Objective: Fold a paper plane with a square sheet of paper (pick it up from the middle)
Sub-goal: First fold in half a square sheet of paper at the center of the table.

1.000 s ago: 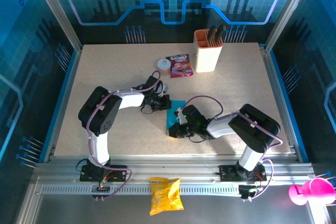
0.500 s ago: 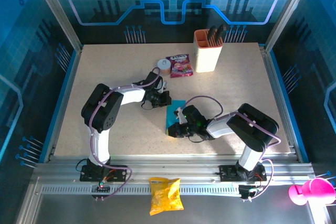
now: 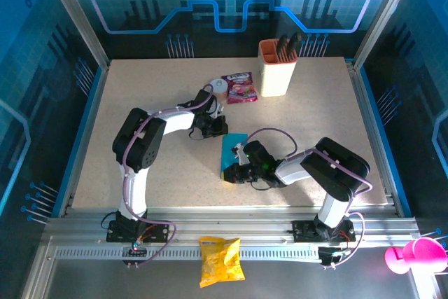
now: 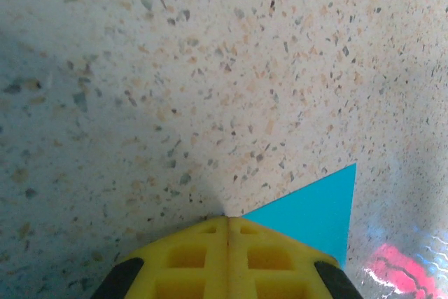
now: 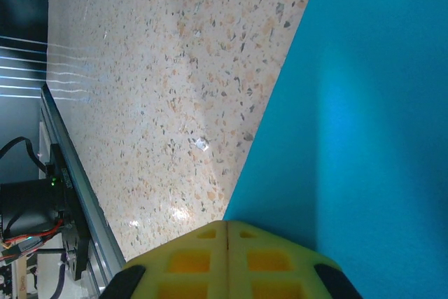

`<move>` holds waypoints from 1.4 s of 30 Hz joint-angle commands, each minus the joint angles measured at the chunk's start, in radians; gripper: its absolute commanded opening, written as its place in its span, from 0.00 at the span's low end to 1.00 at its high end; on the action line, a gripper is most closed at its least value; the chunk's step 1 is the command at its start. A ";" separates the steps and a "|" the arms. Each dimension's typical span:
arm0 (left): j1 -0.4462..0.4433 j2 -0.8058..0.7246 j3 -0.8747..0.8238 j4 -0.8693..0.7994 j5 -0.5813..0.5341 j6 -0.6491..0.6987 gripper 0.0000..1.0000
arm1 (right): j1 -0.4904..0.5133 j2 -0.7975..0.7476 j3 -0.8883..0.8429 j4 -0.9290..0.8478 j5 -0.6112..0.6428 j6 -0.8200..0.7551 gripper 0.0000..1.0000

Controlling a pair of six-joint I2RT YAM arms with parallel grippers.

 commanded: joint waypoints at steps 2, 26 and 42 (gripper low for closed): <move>0.064 0.081 0.063 0.023 -0.205 0.034 0.00 | 0.013 0.143 -0.087 -0.322 0.099 -0.001 0.00; 0.066 -0.306 -0.028 -0.088 -0.150 0.044 0.09 | -0.006 -0.298 0.353 -0.792 0.178 -0.135 0.24; -0.193 -0.554 -0.449 0.075 -0.235 0.039 0.37 | -0.187 -0.606 0.111 -0.835 0.339 -0.109 0.55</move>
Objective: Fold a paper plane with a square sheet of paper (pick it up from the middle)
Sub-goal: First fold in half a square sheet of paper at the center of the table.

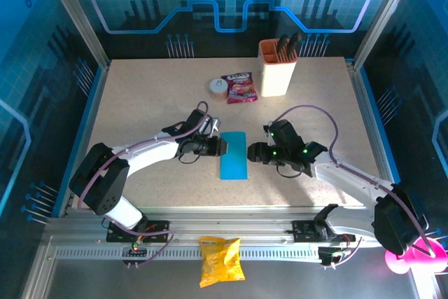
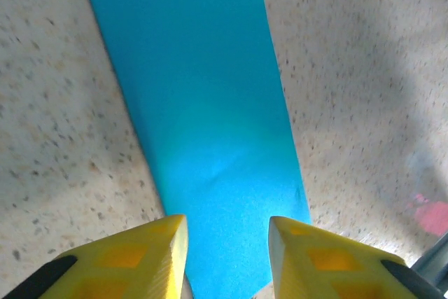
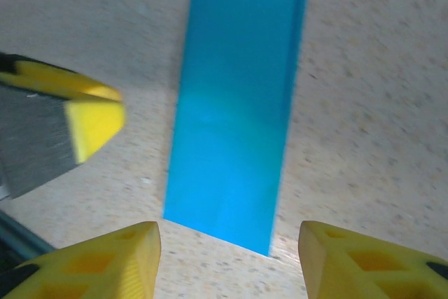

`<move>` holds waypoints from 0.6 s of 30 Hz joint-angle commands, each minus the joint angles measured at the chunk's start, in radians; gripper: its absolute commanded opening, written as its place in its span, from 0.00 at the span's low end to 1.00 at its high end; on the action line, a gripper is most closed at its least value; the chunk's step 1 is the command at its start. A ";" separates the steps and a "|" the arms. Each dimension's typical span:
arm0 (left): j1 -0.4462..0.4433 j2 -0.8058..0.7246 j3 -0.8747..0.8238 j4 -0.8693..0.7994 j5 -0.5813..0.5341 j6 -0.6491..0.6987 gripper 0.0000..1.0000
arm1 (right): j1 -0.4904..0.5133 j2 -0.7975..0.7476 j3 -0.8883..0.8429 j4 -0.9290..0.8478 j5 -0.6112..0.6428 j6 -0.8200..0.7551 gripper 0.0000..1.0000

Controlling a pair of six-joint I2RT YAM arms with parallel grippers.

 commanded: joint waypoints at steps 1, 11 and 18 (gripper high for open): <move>-0.018 -0.030 -0.040 0.077 -0.078 0.020 0.38 | -0.008 -0.032 -0.080 0.055 0.018 0.037 0.55; -0.052 0.097 0.035 0.108 -0.079 0.050 0.37 | 0.004 -0.013 -0.225 0.245 -0.068 0.151 0.51; -0.067 0.151 0.060 0.112 -0.102 0.064 0.35 | 0.024 0.067 -0.221 0.308 -0.095 0.164 0.49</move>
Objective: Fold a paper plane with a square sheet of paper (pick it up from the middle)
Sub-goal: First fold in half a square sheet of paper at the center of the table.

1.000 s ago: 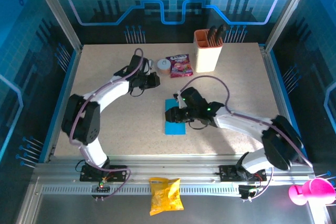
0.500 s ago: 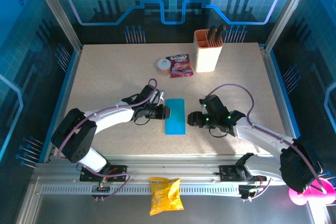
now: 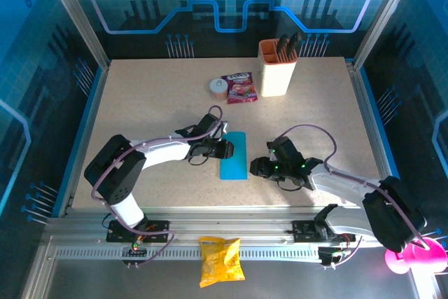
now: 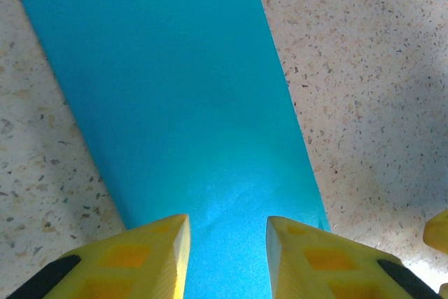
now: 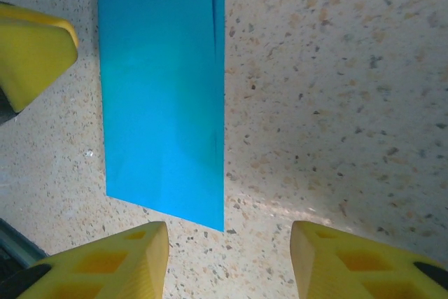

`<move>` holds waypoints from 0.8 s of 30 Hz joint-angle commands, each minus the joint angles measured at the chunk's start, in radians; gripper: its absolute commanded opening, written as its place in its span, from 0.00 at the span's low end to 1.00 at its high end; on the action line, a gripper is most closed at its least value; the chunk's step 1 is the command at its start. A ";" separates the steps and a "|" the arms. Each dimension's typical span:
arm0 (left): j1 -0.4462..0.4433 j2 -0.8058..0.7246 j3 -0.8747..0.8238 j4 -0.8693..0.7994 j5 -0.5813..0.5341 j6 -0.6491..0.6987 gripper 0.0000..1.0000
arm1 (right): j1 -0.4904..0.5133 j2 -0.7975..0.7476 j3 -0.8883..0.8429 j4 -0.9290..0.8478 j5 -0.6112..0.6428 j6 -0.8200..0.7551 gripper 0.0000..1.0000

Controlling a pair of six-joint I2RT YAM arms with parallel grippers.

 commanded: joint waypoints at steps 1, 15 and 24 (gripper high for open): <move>-0.003 0.020 0.027 0.010 -0.025 0.031 0.35 | 0.017 0.040 0.011 0.059 -0.028 0.023 0.48; -0.003 0.044 0.006 0.040 -0.036 0.021 0.33 | 0.028 0.156 0.037 0.160 -0.090 0.021 0.35; 0.077 0.051 0.155 -0.073 -0.048 0.045 0.18 | 0.029 0.239 0.106 0.243 -0.144 0.004 0.00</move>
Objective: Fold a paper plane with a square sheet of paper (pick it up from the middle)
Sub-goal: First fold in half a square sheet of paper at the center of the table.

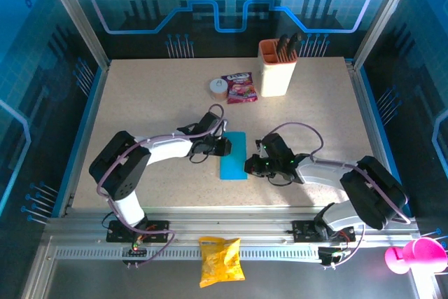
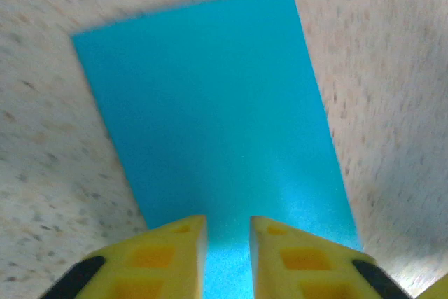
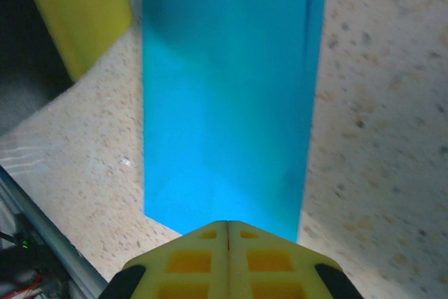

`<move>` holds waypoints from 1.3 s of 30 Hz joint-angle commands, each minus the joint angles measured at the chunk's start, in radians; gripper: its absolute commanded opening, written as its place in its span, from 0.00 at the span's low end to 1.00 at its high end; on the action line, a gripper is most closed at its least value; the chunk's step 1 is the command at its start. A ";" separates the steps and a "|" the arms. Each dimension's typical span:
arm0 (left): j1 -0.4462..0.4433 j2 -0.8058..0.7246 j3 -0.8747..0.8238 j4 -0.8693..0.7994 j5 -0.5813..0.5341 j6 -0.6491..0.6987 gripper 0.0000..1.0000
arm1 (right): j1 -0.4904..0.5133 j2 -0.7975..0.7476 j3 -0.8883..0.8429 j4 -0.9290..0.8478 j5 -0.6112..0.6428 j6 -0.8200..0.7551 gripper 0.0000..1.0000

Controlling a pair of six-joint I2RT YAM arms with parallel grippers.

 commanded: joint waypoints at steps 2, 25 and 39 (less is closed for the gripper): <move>0.056 0.043 0.174 -0.116 -0.010 0.057 0.10 | 0.011 0.063 0.067 0.082 -0.038 -0.005 0.00; 0.064 0.298 0.386 -0.314 -0.070 0.203 0.00 | 0.068 0.343 0.224 0.321 -0.033 0.027 0.00; 0.064 0.348 0.387 -0.321 -0.064 0.219 0.00 | 0.097 0.448 0.304 0.235 -0.015 -0.017 0.00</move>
